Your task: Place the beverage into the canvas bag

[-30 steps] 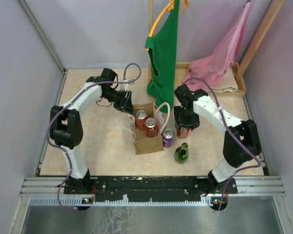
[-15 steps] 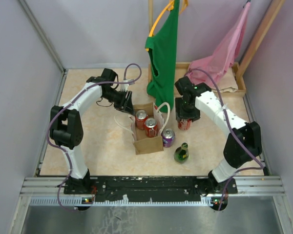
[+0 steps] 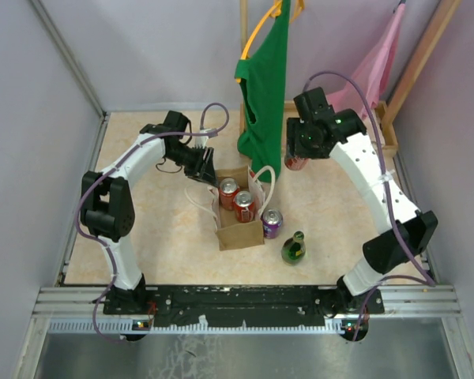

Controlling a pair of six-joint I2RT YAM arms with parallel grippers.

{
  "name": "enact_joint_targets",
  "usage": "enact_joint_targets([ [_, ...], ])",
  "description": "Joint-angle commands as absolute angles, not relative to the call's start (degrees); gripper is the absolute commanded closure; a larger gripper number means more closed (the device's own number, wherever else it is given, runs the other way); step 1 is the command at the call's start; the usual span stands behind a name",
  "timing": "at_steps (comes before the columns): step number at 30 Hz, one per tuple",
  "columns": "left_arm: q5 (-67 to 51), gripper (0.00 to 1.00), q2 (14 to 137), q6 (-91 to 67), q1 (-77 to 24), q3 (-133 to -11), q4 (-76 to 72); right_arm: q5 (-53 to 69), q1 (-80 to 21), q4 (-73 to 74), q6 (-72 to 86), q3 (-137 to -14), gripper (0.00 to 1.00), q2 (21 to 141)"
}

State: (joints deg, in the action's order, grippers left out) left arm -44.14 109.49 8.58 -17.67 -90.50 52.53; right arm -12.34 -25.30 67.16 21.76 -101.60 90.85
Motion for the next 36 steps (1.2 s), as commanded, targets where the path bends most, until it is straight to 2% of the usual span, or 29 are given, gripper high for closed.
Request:
enact_joint_targets([
  [1, -44.12, 0.51, 109.25, 8.79, -18.50, -91.91, 53.65, -9.35, -24.96, 57.74, 18.53, -106.50, 1.00, 83.75],
  [7, -43.96, 0.52, 109.29, 8.69, -18.70, -91.88, 53.51, -2.66, -25.91, 50.41, 17.95, -105.90, 1.00, 81.30],
  [12, -43.69, 0.52, 109.46, 8.75, -18.80, -91.93, 53.52, -0.78, -31.06, 47.47, 17.24, -106.86, 1.00, 82.12],
  [27, -43.42, 0.51, 110.01, 8.54, -18.81, -92.94, 53.70, 3.19, -46.87, 50.40, 15.53, -106.75, 1.00, 90.74],
  [36, -43.22, 0.52, 109.93, 8.77, -18.80, -93.43, 53.96, 4.58, -50.18, 48.46, 16.02, -102.56, 1.00, 93.15],
])
